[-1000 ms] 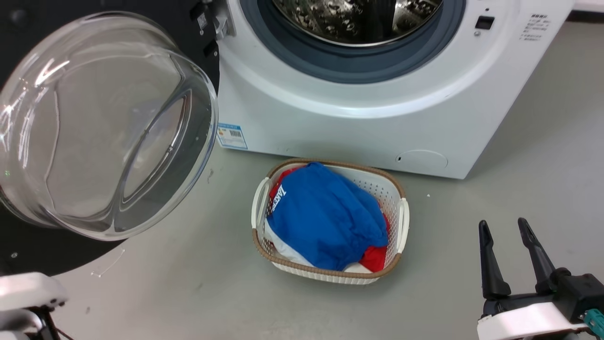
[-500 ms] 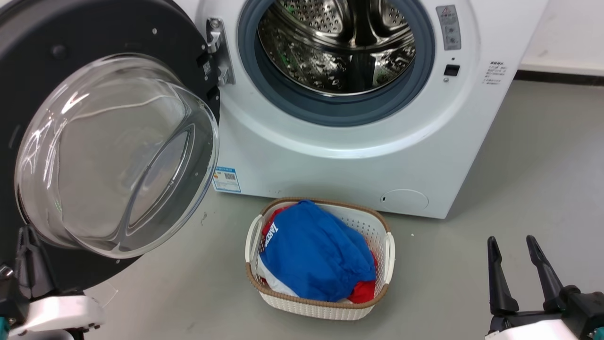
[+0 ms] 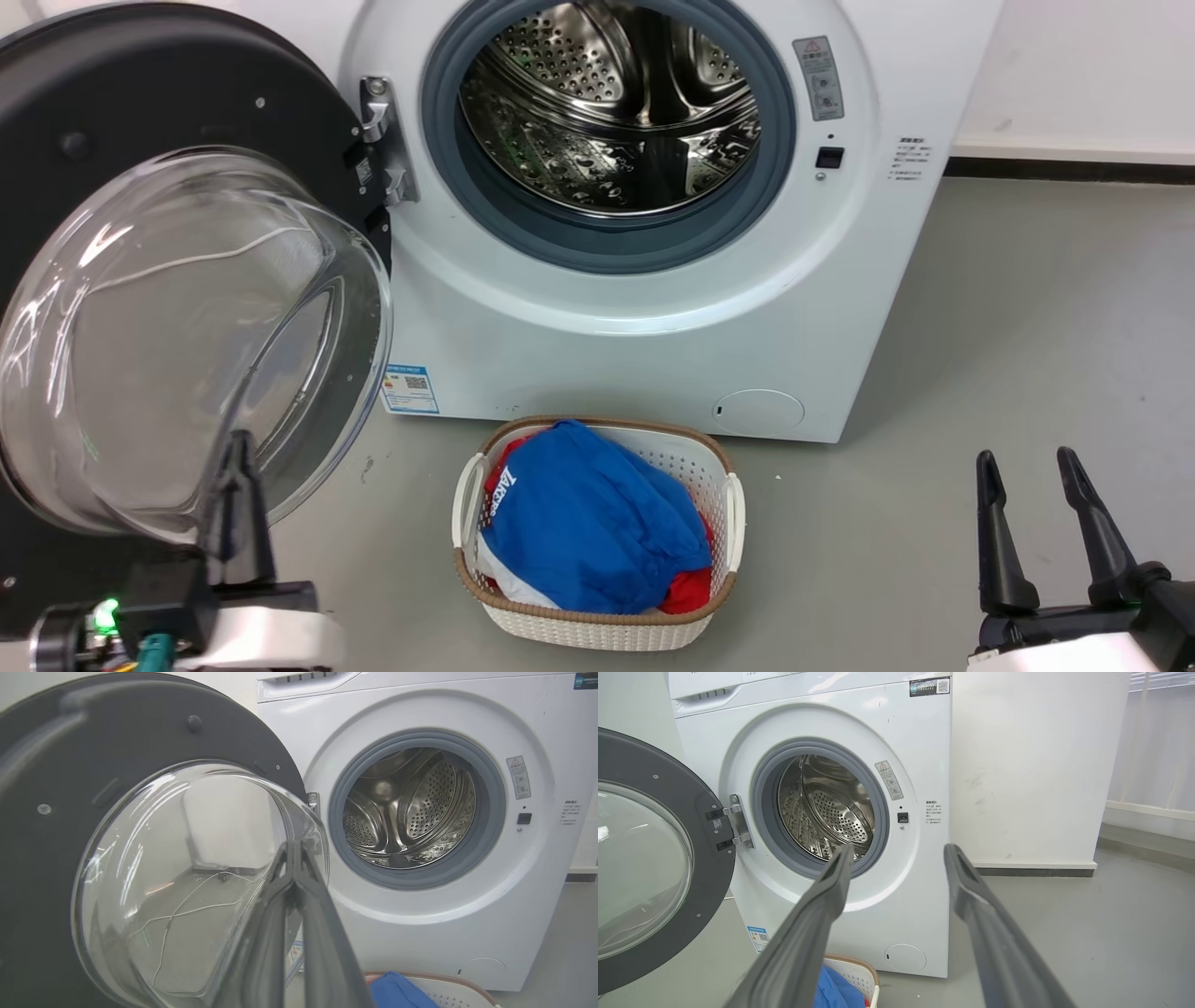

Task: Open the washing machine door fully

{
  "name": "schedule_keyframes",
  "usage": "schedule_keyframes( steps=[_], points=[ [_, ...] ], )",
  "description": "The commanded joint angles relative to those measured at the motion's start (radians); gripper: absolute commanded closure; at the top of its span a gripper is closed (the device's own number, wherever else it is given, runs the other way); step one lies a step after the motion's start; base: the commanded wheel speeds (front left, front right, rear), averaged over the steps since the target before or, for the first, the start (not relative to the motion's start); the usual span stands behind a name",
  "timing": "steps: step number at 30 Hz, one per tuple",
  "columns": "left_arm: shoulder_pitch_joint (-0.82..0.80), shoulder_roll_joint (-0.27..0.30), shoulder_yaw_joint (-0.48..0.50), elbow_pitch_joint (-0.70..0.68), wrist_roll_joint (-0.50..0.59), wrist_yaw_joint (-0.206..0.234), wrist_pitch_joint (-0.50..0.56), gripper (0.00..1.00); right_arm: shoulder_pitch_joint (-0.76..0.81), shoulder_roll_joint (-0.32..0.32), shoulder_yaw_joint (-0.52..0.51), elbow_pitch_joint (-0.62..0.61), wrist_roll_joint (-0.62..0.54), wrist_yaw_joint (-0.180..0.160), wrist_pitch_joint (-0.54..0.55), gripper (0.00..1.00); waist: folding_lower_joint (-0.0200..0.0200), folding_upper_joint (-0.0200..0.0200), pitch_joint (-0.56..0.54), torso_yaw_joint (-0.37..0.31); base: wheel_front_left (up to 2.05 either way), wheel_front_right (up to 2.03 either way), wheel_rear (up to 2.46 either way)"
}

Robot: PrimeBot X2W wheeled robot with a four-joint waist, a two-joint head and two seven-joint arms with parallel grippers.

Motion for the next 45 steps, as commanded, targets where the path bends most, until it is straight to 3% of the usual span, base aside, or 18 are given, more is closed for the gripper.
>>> schedule_keyframes(
  steps=[1,10,12,13,40,41,45],
  points=[
    [0.012,-0.001,-0.019,0.000,-0.007,0.005,0.002,1.00,0.010,0.002,0.002,-0.007,-0.006,0.000,-0.002,0.00,0.0001,0.0000,-0.002,-0.009,0.00,0.00,0.00],
    [0.039,-0.003,-0.135,0.038,-0.044,0.029,0.002,1.00,0.030,0.002,-0.003,-0.013,-0.003,0.000,-0.002,0.00,0.0001,0.0000,0.001,-0.049,0.00,0.00,0.00],
    [0.042,-0.003,-0.146,0.047,-0.050,0.038,0.002,0.52,0.035,0.002,-0.002,-0.011,0.001,0.000,-0.002,0.00,0.0001,0.0000,0.002,-0.056,0.00,0.00,0.00],
    [0.039,-0.003,-0.149,0.049,-0.050,0.044,0.002,0.00,0.036,0.002,-0.004,-0.011,0.001,0.000,-0.002,0.00,0.0001,0.0000,0.003,-0.058,0.00,0.00,0.00],
    [0.021,-0.004,-0.180,0.128,-0.057,0.072,0.002,0.00,0.042,0.002,-0.009,0.021,0.011,0.000,-0.002,0.00,0.0001,0.0000,0.007,-0.066,0.00,0.00,0.00],
    [0.028,-0.002,-0.179,0.128,-0.059,0.070,0.000,1.00,0.037,0.000,-0.008,0.019,0.008,0.000,0.000,1.00,0.0001,0.0000,0.007,-0.066,0.00,0.00,0.00],
    [0.042,-0.003,-0.179,0.166,-0.061,0.069,0.001,1.00,0.040,0.000,-0.004,0.054,0.010,0.000,0.002,1.00,0.0001,0.0000,0.007,-0.066,0.00,0.00,0.00]
  ],
)
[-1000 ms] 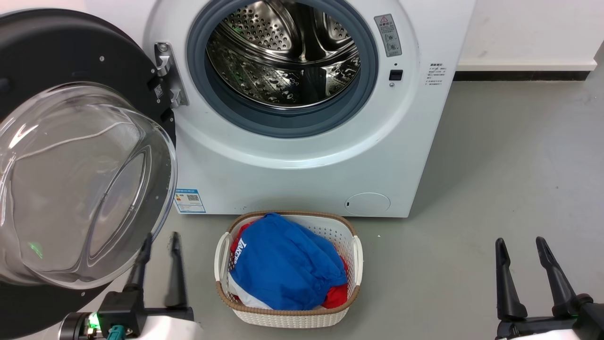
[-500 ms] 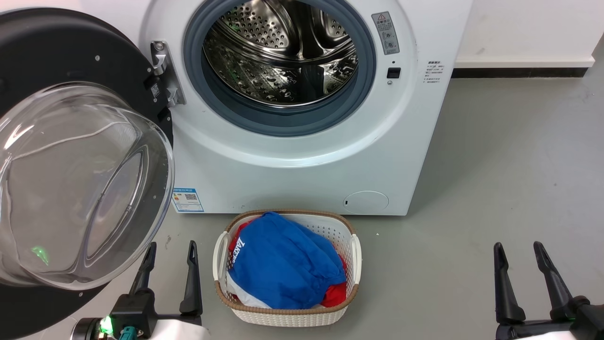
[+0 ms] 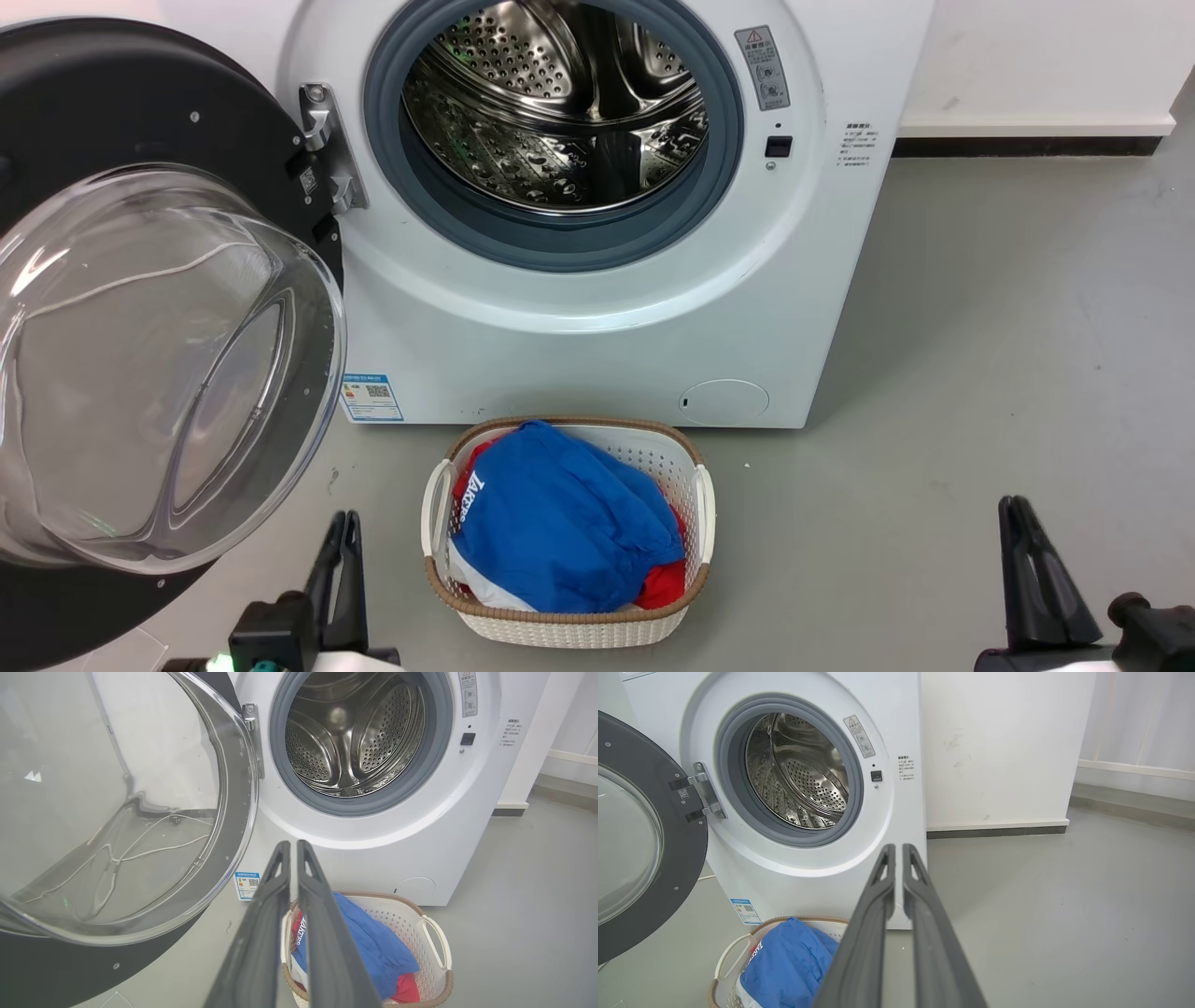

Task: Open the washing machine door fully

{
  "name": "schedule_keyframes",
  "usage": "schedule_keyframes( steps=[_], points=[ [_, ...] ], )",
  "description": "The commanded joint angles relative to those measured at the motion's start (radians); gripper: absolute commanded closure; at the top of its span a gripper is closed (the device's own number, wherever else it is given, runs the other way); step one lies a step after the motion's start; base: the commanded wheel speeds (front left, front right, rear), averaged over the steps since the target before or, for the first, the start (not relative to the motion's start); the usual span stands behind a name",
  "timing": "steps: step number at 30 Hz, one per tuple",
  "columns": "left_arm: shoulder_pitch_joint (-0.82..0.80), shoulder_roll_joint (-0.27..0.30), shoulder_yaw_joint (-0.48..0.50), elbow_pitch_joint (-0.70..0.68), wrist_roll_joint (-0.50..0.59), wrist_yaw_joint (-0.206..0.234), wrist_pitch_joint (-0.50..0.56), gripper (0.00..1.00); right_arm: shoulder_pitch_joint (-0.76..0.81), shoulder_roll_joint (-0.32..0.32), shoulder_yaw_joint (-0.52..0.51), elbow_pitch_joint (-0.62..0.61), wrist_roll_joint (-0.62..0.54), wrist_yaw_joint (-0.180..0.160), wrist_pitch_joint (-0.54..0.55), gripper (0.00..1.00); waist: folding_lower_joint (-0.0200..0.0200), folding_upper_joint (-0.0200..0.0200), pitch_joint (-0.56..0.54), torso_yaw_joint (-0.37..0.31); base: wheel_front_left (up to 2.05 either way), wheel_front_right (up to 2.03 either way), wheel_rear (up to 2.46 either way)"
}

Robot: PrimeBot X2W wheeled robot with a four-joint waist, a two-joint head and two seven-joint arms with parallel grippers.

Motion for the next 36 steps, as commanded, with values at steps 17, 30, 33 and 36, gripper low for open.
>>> schedule_keyframes(
  steps=[17,30,33,36],
  points=[
    [-0.041,0.000,0.026,0.034,-0.337,-0.031,0.083,1.00,-0.060,-0.018,0.013,0.060,0.339,0.000,0.062,1.00,0.0000,0.0000,0.003,-0.003,0.00,0.00,0.00],
    [-0.067,0.000,0.041,0.048,-0.561,-0.052,0.137,1.00,-0.101,-0.027,0.015,0.097,0.561,0.000,0.107,1.00,0.0000,0.0000,0.005,-0.006,0.00,0.00,0.00],
    [-0.072,0.000,0.043,0.050,-0.593,-0.055,0.144,1.00,-0.107,-0.028,0.015,0.102,0.592,0.000,0.113,1.00,0.0000,0.0000,0.005,-0.006,0.00,0.00,0.00],
    [-0.078,0.000,0.046,0.054,-0.639,-0.059,0.156,1.00,-0.115,-0.029,0.015,0.110,0.637,0.000,0.123,1.00,0.0000,0.0000,0.006,-0.007,0.00,0.00,0.00]
  ],
)
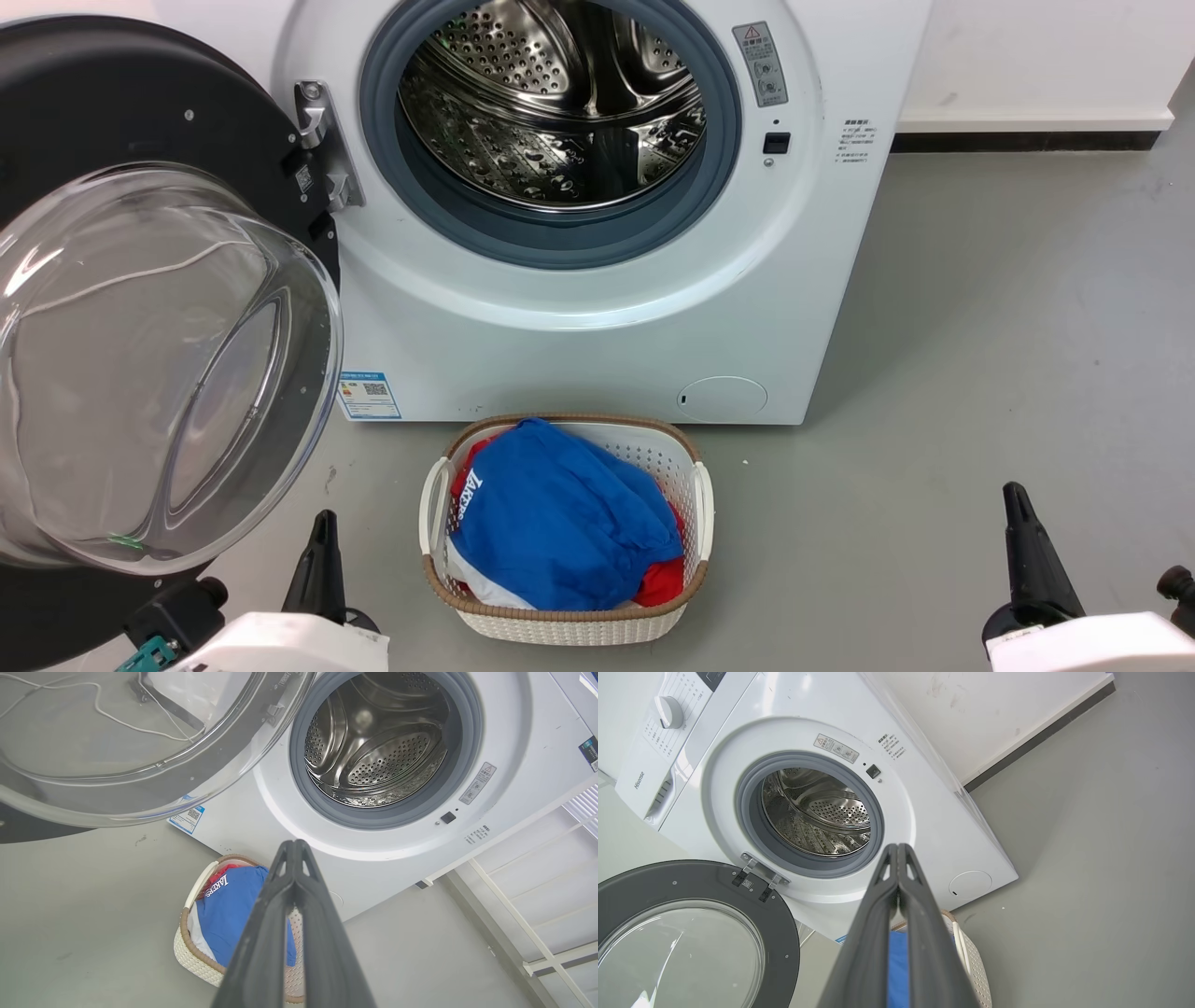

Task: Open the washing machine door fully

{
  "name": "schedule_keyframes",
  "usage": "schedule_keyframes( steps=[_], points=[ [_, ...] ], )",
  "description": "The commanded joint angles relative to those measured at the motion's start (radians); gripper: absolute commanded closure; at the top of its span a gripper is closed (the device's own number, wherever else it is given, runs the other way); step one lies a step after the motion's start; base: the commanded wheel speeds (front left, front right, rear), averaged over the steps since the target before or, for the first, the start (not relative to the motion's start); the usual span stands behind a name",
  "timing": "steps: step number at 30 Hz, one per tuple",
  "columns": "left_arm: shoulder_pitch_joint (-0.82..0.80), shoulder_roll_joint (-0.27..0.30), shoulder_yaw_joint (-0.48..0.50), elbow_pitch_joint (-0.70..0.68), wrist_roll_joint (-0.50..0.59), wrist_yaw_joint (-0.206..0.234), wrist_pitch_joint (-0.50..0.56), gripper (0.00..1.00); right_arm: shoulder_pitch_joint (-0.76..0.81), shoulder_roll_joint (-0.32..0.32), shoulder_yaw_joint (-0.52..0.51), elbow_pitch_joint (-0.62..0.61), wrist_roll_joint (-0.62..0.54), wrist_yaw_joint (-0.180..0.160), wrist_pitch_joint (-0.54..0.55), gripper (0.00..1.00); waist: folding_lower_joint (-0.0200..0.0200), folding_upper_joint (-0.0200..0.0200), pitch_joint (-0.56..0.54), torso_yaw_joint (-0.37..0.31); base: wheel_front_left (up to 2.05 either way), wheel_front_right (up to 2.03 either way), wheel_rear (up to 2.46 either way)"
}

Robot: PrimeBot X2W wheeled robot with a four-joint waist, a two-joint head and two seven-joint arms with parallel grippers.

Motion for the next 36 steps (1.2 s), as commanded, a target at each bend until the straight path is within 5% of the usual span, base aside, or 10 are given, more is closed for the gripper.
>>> schedule_keyframes(
  steps=[1,36],
  points=[
    [-0.031,0.000,0.006,-0.009,-0.033,-0.005,0.007,1.00,-0.028,-0.010,0.000,-0.006,0.033,0.000,0.004,1.00,0.0000,0.0000,0.000,0.000,0.00,0.00,0.00],
    [-0.087,0.000,0.038,0.023,-0.478,-0.048,0.115,1.00,-0.111,-0.014,-0.011,0.070,0.458,0.000,0.107,1.00,0.0000,0.0000,0.006,-0.007,0.00,0.00,0.00]
  ],
)
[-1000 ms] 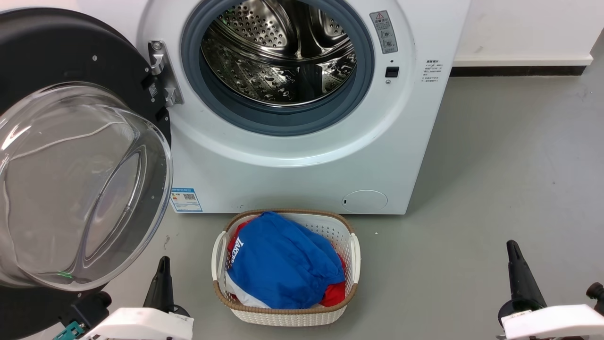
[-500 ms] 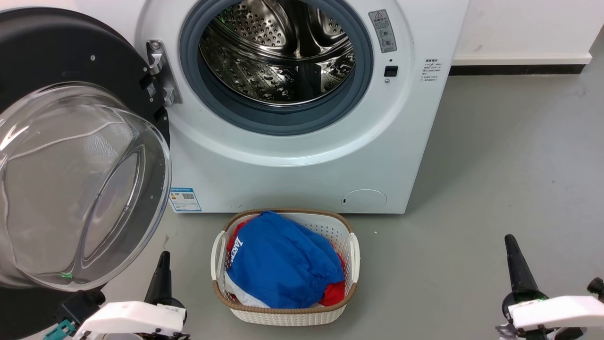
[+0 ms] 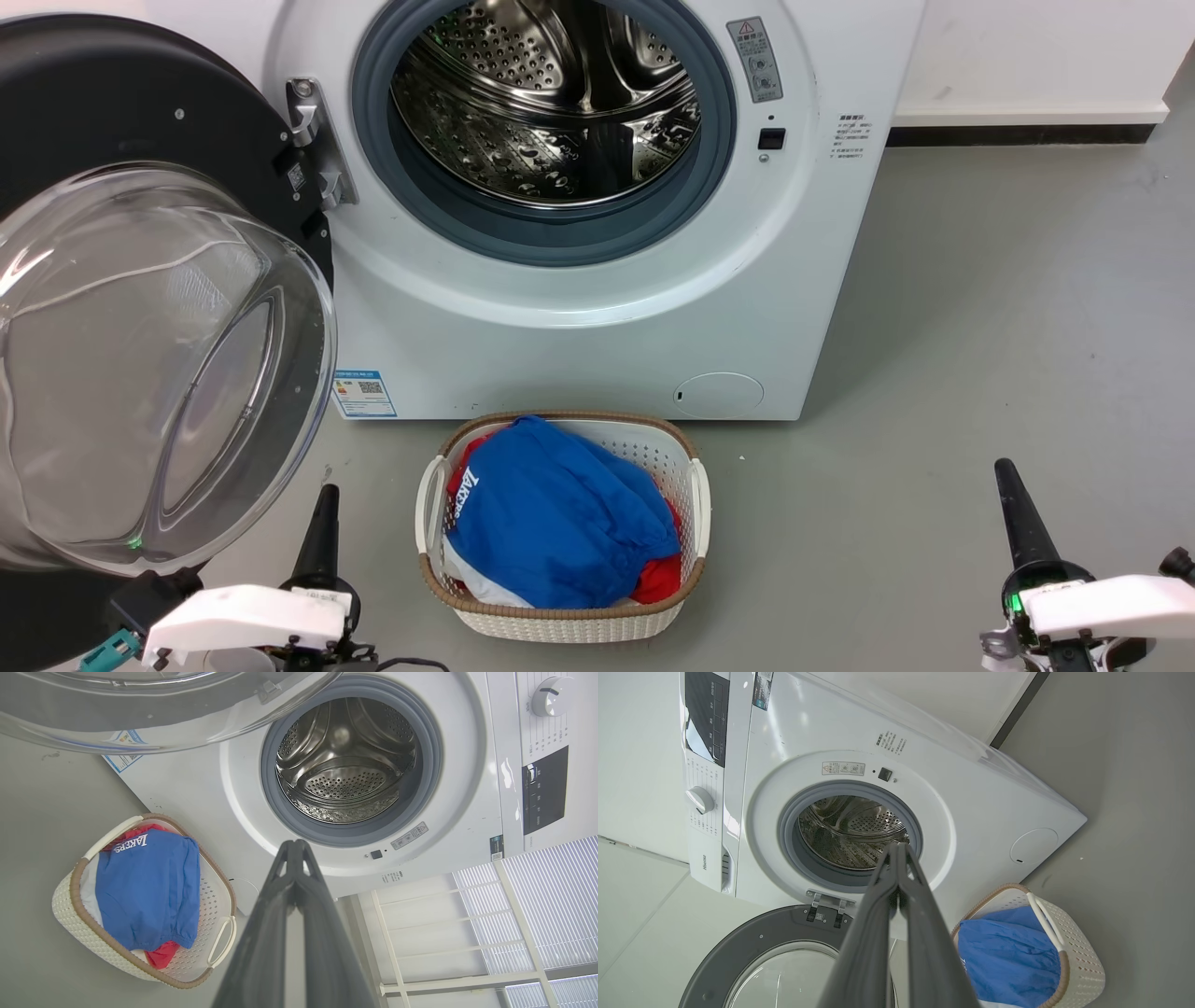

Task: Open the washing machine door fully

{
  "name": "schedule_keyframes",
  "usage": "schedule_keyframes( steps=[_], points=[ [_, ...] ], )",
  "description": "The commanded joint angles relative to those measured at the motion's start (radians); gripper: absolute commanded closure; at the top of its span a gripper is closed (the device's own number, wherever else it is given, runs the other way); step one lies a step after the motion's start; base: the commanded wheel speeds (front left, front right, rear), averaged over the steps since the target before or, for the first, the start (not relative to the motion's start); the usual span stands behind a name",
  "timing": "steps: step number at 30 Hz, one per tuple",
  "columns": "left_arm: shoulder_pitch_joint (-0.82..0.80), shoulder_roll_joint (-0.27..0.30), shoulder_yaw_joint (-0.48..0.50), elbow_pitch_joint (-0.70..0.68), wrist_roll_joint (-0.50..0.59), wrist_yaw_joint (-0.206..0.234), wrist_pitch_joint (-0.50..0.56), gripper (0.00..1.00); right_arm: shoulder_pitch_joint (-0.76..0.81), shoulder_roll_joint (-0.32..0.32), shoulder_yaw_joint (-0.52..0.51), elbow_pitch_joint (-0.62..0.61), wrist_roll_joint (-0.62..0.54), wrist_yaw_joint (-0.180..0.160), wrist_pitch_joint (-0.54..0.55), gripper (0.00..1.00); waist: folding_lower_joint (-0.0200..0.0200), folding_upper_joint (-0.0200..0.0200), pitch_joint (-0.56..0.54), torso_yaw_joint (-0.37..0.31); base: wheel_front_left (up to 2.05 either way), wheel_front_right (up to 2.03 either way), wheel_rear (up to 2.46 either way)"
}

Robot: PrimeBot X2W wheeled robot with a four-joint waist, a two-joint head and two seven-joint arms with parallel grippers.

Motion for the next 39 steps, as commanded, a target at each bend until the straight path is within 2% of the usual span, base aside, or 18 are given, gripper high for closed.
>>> schedule_keyframes(
  steps=[1,39],
  points=[
    [-0.025,0.000,0.006,-0.005,-0.029,-0.010,0.007,1.00,-0.031,-0.006,-0.002,-0.001,0.027,0.000,0.007,1.00,0.0000,0.0000,0.000,0.000,0.00,0.00,0.00],
    [-0.066,0.000,0.030,0.022,-0.375,-0.043,0.092,1.00,-0.090,0.000,-0.022,0.060,0.350,0.000,0.096,1.00,0.0000,0.0000,0.006,-0.008,0.00,0.00,0.00]
  ],
)
